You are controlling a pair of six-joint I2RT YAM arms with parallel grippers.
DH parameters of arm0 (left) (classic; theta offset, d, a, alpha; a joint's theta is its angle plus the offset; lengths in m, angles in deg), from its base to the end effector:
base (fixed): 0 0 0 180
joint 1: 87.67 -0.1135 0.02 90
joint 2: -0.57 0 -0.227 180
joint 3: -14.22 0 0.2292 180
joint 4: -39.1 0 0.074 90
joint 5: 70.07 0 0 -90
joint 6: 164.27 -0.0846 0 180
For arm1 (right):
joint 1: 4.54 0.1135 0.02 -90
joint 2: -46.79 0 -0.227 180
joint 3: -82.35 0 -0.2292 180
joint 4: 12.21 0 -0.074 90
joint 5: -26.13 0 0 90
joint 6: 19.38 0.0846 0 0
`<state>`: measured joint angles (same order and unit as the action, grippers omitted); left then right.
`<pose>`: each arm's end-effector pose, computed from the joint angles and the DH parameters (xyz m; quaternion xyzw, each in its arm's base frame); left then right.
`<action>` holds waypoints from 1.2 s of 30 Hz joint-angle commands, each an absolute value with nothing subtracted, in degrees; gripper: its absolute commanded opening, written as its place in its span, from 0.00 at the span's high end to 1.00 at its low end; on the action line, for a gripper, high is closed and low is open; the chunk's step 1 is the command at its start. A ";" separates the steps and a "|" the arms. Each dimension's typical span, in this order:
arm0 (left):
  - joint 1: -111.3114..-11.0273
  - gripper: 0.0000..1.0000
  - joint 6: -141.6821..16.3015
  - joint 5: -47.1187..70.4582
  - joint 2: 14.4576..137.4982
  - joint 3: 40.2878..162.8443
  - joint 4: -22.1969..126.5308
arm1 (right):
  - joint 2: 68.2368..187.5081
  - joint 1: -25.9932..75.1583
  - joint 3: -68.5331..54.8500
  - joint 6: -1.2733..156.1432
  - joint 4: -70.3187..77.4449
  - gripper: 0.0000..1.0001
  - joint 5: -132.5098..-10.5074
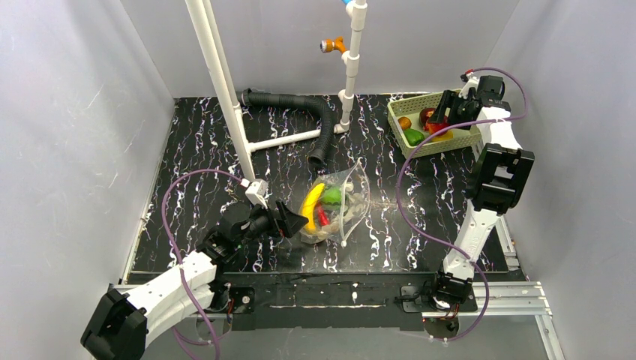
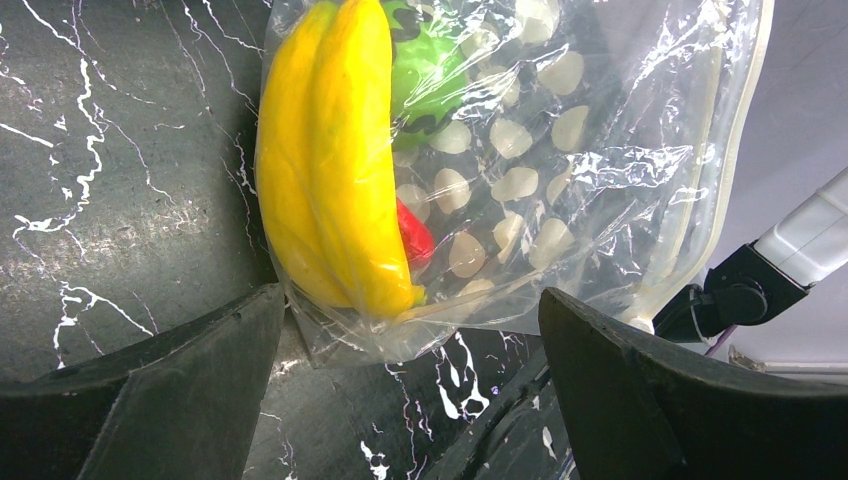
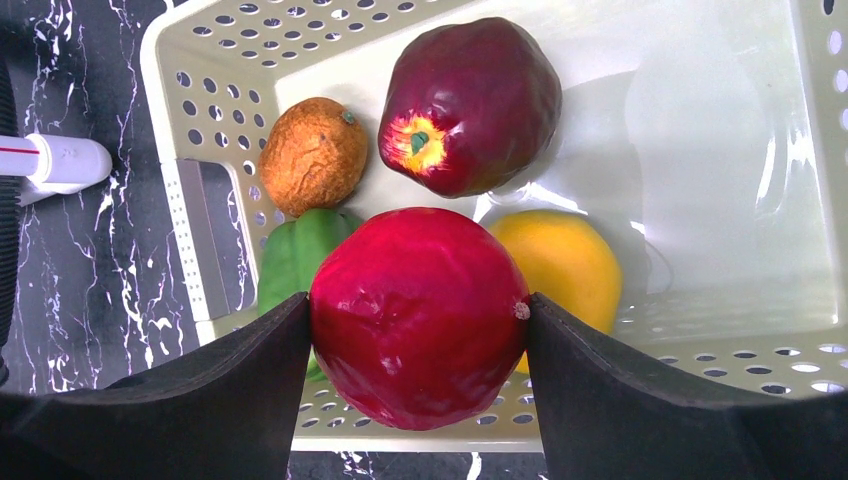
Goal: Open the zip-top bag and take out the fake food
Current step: Place the fake fruit in the bin.
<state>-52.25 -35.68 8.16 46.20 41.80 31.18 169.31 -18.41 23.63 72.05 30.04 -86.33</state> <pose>0.1803 -0.1494 0.1772 0.0447 0.7643 -0.4471 0.4626 0.4753 -0.0841 0.1952 0.0438 0.9034 0.1359 0.4044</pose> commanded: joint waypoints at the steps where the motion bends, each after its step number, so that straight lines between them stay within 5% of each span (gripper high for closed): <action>1: -52.42 0.02 -36.33 8.11 46.39 43.23 30.94 | 169.22 -18.61 26.85 71.51 29.54 0.36 -86.76; 20: -52.44 0.02 -36.11 8.35 45.68 43.46 32.28 | 168.73 -18.61 27.30 71.34 29.95 0.14 -88.02; 22: -52.44 0.02 -36.08 8.28 45.67 43.46 32.25 | 168.55 -18.66 27.30 71.38 29.95 0.02 -88.31; 36: -52.51 0.02 -34.61 9.18 45.10 43.11 32.36 | 162.57 -18.62 20.38 75.74 25.36 0.02 -94.02</action>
